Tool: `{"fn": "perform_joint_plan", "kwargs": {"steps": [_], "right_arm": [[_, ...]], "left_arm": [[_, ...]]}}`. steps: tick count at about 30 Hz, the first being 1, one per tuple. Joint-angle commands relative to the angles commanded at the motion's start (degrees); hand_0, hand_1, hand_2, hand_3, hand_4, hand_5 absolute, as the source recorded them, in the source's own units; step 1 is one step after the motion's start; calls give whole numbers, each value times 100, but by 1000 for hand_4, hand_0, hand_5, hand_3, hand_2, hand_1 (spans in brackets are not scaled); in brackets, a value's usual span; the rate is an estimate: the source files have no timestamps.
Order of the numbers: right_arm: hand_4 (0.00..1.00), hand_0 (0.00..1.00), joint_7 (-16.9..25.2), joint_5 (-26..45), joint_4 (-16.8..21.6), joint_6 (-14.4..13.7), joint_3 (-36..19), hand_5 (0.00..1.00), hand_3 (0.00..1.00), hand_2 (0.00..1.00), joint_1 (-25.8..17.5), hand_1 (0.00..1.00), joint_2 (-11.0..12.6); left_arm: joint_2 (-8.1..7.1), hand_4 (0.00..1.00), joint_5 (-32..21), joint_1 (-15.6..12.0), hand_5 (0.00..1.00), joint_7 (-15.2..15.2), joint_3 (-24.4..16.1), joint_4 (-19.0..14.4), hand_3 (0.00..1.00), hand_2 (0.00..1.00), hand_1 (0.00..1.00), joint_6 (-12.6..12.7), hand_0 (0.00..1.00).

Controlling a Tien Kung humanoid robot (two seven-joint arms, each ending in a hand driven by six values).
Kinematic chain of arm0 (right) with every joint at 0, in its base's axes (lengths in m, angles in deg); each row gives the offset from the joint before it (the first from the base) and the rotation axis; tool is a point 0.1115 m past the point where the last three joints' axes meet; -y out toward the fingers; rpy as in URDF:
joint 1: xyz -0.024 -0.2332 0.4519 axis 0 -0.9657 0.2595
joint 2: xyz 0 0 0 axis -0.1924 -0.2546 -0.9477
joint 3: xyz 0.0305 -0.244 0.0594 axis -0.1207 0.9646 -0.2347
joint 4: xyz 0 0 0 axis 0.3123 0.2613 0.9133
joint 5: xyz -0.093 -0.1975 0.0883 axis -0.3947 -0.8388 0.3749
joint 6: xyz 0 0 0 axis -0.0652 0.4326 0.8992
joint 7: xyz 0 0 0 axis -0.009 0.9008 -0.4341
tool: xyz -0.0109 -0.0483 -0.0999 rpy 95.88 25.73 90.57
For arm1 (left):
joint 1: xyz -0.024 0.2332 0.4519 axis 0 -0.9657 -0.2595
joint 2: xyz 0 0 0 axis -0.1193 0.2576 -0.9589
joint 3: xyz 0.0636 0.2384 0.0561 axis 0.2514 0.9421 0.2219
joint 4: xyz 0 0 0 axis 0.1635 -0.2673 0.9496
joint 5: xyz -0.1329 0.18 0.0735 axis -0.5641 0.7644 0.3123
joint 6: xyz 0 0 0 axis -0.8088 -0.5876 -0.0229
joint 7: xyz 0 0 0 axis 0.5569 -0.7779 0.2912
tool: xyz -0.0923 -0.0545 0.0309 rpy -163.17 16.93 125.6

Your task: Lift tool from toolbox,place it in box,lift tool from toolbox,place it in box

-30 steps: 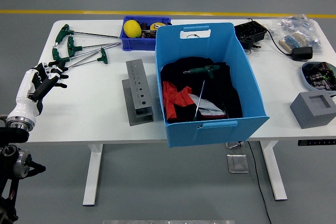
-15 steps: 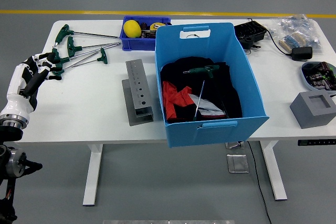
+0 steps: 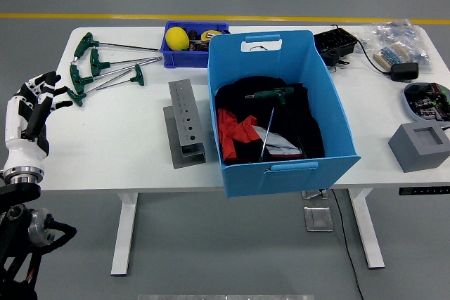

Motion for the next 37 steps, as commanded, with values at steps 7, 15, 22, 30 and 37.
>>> {"fn": "perform_joint_plan", "kwargs": {"steps": [7, 15, 22, 30, 37], "right_arm": [[799, 627, -6, -65, 0, 10, -46, 632, 548, 683, -4, 621, 2], [799, 627, 2, -66, 0, 12, -53, 633, 548, 683, 1, 622, 14], [799, 627, 12, -23, 0, 2, -30, 633, 548, 683, 12, 622, 21], [799, 628, 10, -62, 0, -11, -73, 633, 548, 683, 15, 622, 24], [799, 627, 15, -50, 0, -20, -69, 633, 548, 683, 5, 623, 30]], "left_arm": [[-25, 761, 151, -212, 560, -27, 202, -125, 645, 778, 681, -498, 589], [-107, 879, 317, -356, 780, -136, 317, -286, 790, 878, 796, -1604, 777], [-139, 894, 265, -309, 797, -222, 318, -320, 791, 879, 797, -1978, 782], [-130, 904, 313, -252, 811, -323, 312, -265, 793, 877, 799, -2160, 785], [-132, 906, 368, -245, 822, -297, 293, -207, 803, 883, 822, -2108, 797]]}}
